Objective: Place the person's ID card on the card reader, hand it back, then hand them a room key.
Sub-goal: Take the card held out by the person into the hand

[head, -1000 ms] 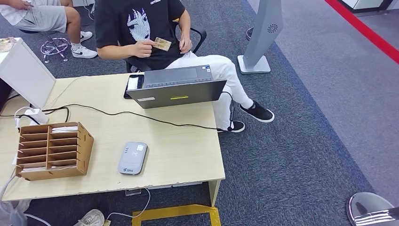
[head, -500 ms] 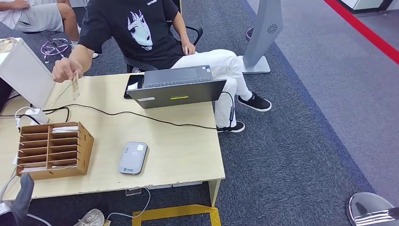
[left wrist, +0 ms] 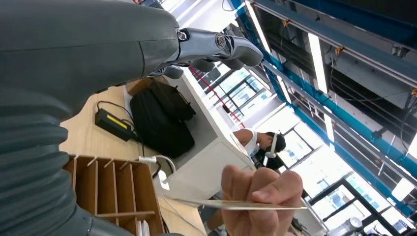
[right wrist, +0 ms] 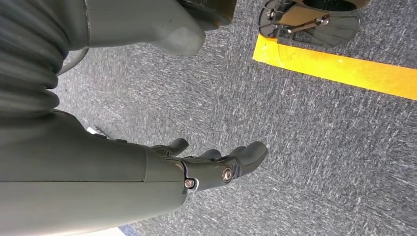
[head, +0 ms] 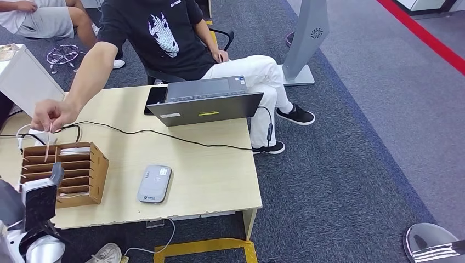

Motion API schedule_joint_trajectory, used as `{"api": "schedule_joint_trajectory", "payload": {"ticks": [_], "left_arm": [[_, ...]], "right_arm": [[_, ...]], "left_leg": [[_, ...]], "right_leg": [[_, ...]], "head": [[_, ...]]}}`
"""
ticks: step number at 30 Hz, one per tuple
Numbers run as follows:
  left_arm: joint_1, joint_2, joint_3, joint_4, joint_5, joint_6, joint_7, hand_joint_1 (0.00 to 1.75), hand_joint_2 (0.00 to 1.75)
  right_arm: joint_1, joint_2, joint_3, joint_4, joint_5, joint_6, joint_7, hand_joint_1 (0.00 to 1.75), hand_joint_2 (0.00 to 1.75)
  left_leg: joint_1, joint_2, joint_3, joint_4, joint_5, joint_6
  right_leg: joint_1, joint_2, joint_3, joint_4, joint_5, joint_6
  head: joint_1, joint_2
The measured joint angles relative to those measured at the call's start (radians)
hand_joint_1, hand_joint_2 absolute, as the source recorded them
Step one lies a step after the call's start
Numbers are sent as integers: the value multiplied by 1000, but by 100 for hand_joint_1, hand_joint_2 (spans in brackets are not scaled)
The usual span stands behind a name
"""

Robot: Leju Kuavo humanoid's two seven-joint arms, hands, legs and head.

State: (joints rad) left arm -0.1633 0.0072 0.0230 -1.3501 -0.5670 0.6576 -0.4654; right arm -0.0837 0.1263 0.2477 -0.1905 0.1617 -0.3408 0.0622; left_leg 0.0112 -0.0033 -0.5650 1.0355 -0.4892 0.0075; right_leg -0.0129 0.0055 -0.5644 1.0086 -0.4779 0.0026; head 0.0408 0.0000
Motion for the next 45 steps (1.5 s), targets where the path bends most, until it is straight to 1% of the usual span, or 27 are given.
{"api": "schedule_joint_trajectory", "payload": {"ticks": [5, 13, 17, 20, 26, 39, 45], "left_arm": [[-28, -8, -31, 38, 13, -5, 1, 0, 175], [-42, -17, -51, 58, 31, -5, 1, 0, 175], [-46, -22, -54, 62, 44, 9, 1, 175, 175], [-48, -25, -55, 65, 62, 27, 4, 175, 175], [-49, -31, -55, 69, 97, 32, 2, 175, 175], [-53, -36, -54, 69, 103, 42, 1, 175, 175], [-53, -40, -41, 70, 105, 42, -5, 175, 175]], "right_arm": [[-1, 0, 0, -1, 3, -2, 0, 0, 175], [-1, 0, 0, -1, 5, -4, 0, 0, 175], [-1, 0, 0, -1, 8, -7, 1, 0, 175], [-1, 0, 0, -2, 11, -14, 7, 0, 175], [0, 0, 0, -2, 16, -20, 11, 0, 175], [0, 0, 0, -2, 18, -21, 11, 0, 175], [0, 0, 0, -2, 25, -23, 11, 0, 175]], "left_leg": [[0, 0, 0, 0, 0, 0], [0, 0, 0, 0, 0, 0], [0, 0, -1, 0, 0, 0], [0, 0, -1, 0, 0, 0], [0, 0, -1, 0, 0, 0], [0, 0, -1, 0, 0, 0], [0, 0, -1, 0, 0, 0]], "right_leg": [[0, 0, -1, 0, 0, 0], [0, 0, -1, 0, 0, 0], [0, 0, -1, 0, 0, 0], [0, 0, -1, 0, 0, 0], [0, 0, -1, 0, 0, 0], [0, 0, -1, 0, 0, 0], [0, 0, -1, 0, 0, 0]], "head": [[0, 0], [0, 0], [0, 0], [0, 0], [0, 0], [0, 0], [0, 0]]}}
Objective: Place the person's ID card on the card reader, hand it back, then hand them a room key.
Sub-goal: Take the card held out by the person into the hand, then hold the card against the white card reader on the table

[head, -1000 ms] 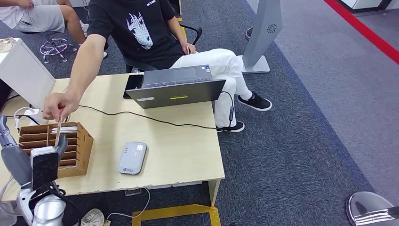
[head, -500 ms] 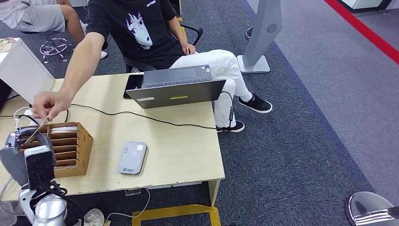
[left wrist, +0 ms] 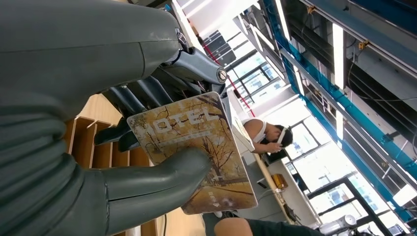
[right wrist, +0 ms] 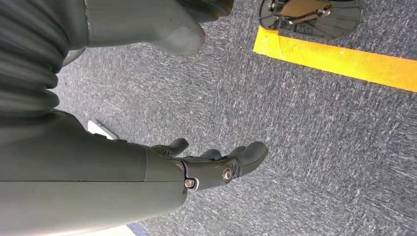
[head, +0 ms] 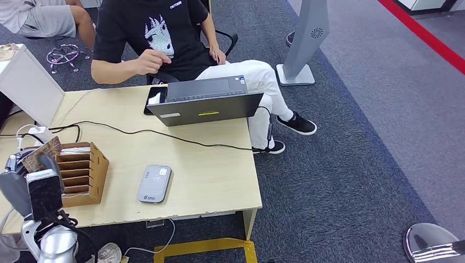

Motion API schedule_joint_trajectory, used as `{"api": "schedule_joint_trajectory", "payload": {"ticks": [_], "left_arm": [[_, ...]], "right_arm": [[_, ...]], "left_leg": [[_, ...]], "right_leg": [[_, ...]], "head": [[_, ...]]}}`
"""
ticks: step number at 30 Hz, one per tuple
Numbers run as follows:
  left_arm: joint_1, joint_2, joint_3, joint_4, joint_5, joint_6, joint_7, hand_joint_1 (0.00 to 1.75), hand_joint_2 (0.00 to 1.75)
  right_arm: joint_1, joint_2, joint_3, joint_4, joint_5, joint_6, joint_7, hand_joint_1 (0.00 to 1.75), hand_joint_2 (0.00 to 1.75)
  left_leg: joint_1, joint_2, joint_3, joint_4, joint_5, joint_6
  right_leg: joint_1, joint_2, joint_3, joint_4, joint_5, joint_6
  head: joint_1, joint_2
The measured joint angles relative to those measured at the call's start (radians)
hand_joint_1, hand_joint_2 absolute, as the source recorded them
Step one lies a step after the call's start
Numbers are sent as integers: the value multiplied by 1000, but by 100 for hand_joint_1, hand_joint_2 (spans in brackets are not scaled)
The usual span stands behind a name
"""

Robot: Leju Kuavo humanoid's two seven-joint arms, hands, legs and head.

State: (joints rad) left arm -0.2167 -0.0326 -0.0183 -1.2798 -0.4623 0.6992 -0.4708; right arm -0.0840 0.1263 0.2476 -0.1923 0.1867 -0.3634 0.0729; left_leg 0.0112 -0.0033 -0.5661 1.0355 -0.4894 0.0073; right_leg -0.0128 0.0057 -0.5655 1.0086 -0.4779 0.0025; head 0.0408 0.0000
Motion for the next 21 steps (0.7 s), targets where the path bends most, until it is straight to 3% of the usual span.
{"api": "schedule_joint_trajectory", "payload": {"ticks": [9, 21], "left_arm": [[12, -18, -7, 4, -13, -22, -5, 175, 175], [139, -89, -161, 5, -39, -84, 73, 175, 175]], "right_arm": [[1, 0, 0, 0, 0, -4, -6, 0, 175], [16, 0, -15, 0, -19, -17, -30, 0, 175]], "left_leg": [[0, 0, 0, 0, 0, 0], [0, 0, -1, 0, -1, 0]], "right_leg": [[0, 0, 0, 0, 0, 0], [0, 0, -1, -1, 0, 0]], "head": [[0, 0], [0, 0]]}}
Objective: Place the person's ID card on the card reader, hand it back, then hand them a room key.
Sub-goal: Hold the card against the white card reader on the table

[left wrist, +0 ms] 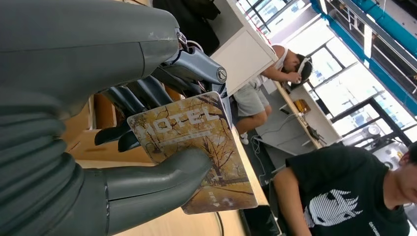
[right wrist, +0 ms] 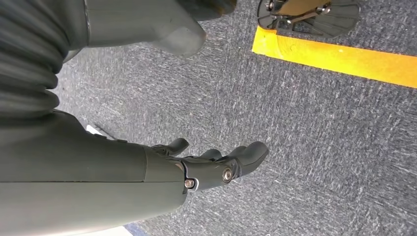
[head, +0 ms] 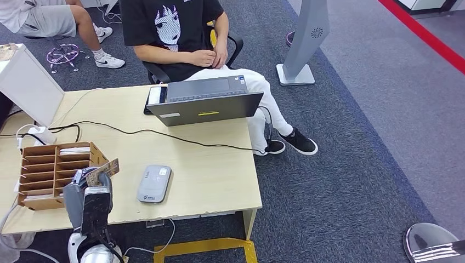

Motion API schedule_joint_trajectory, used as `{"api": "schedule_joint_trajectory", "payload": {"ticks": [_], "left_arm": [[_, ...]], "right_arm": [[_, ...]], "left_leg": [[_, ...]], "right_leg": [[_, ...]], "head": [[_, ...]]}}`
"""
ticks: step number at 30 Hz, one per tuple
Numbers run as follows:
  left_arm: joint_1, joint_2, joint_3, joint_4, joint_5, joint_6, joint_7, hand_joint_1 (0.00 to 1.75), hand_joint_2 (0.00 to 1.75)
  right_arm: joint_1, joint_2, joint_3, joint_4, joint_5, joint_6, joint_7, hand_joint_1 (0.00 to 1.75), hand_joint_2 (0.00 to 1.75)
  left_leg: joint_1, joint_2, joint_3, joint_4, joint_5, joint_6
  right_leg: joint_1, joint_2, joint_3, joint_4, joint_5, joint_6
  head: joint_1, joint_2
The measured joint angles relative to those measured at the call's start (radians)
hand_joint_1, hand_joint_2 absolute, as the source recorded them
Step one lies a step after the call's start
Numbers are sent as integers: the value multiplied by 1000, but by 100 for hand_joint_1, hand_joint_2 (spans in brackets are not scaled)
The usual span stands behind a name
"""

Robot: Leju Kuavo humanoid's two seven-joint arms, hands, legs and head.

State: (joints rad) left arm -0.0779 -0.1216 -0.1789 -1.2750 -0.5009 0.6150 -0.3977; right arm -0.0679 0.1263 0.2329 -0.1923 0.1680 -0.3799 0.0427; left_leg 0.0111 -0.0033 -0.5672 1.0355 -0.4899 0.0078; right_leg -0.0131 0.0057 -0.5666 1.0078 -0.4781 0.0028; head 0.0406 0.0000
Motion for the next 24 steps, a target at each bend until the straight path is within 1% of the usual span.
{"api": "schedule_joint_trajectory", "payload": {"ticks": [6, 12, 17, 20, 22, 24], "left_arm": [[15, -1, -33, 0, -30, -23, 25, 175, 175], [22, 2, -61, 0, -109, 6, 55, 175, 175], [22, 10, -65, 0, -131, 14, 75, 175, 175], [17, 26, -64, 0, -178, 22, 140, 175, 175], [5, 45, -58, 3, -209, 20, 198, 175, 175], [-14, 64, -42, 14, -204, 3, 236, 175, 175]], "right_arm": [[5, 0, -8, 0, 1, 1, -5, 0, 175], [6, 0, -15, 0, 2, 2, -11, 0, 175], [6, 0, -18, 0, 2, 2, -11, 0, 175], [6, 0, -20, 0, 3, 4, -11, 0, 175], [6, 0, -20, 0, 6, 6, -11, 0, 175], [6, 0, -20, 0, 10, 6, -9, 0, 175]], "left_leg": [[0, 0, 0, 0, 0, 0], [0, 0, 0, 0, 0, 0], [0, 0, 0, 0, 0, 0], [0, 0, 0, 0, 0, 0], [0, 0, 0, 0, 0, -1], [0, 0, 0, 0, 1, -1]], "right_leg": [[0, 0, 0, 1, 0, 0], [0, 0, 0, 1, 0, 0], [0, 0, 0, 1, 0, 0], [0, 0, 0, 1, 0, 0], [0, 0, 0, 1, 0, 0], [0, 0, 0, 1, 0, 0]], "head": [[0, 0], [0, 0], [0, 0], [0, 0], [0, 0], [0, 0]]}}
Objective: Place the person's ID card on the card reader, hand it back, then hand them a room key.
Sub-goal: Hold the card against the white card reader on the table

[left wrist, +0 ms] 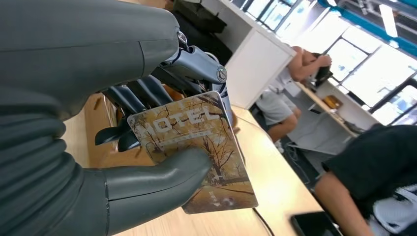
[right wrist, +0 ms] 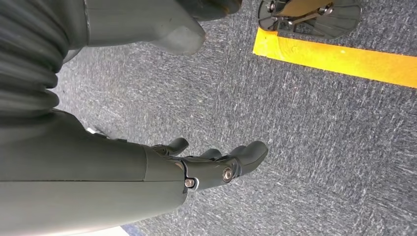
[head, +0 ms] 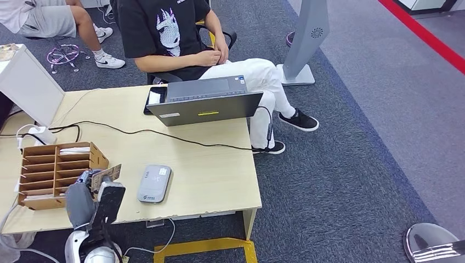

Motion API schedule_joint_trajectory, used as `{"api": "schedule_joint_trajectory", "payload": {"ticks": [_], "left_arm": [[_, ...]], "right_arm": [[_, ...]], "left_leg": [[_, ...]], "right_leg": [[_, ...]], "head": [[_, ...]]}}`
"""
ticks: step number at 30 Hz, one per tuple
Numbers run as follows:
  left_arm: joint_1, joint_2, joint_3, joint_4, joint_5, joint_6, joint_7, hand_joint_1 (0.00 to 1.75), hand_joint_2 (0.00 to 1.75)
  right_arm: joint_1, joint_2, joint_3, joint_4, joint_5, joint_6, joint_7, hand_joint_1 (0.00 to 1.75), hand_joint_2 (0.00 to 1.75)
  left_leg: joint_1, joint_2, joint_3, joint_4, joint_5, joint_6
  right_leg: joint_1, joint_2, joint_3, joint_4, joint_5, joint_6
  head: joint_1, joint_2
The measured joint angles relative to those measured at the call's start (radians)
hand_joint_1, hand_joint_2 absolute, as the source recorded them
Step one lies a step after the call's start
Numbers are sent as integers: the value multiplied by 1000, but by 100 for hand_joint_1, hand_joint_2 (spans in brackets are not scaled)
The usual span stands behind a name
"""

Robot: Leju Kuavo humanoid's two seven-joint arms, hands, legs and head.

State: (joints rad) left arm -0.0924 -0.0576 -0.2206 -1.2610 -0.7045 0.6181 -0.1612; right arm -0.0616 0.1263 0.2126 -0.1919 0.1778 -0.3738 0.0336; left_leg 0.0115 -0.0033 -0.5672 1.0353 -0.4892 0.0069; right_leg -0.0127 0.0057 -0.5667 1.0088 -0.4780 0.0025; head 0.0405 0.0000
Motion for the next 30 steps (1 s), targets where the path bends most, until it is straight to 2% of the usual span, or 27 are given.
{"api": "schedule_joint_trajectory", "payload": {"ticks": [7, 16, 25, 30], "left_arm": [[-49, 20, 79, 64, 73, -94, 66, 175, 175], [-64, 22, 113, 111, 66, -144, 106, 175, 175], [-72, 11, 108, 111, 40, -157, 65, 175, 175], [-72, 1, 71, 85, 23, -173, 33, 175, 175]], "right_arm": [[-1, 0, -2, 0, 10, 0, 9, 0, 175], [-1, 0, -10, 0, 19, 0, 12, 0, 175], [-1, 0, -18, 0, 29, 0, 11, 0, 175], [-1, 0, -21, 0, 34, 1, 7, 0, 175]], "left_leg": [[0, 0, 0, 0, 1, 0], [0, 0, 0, 0, 0, 0], [0, 0, 0, 0, 0, 0], [0, 0, -1, 0, 0, 0]], "right_leg": [[0, 0, 0, 0, 0, 0], [0, 0, 0, 0, 0, 0], [0, 0, 0, 0, 0, 0], [0, 0, 0, 0, 0, 0]], "head": [[0, 0], [0, 0], [0, 0], [0, 0]]}}
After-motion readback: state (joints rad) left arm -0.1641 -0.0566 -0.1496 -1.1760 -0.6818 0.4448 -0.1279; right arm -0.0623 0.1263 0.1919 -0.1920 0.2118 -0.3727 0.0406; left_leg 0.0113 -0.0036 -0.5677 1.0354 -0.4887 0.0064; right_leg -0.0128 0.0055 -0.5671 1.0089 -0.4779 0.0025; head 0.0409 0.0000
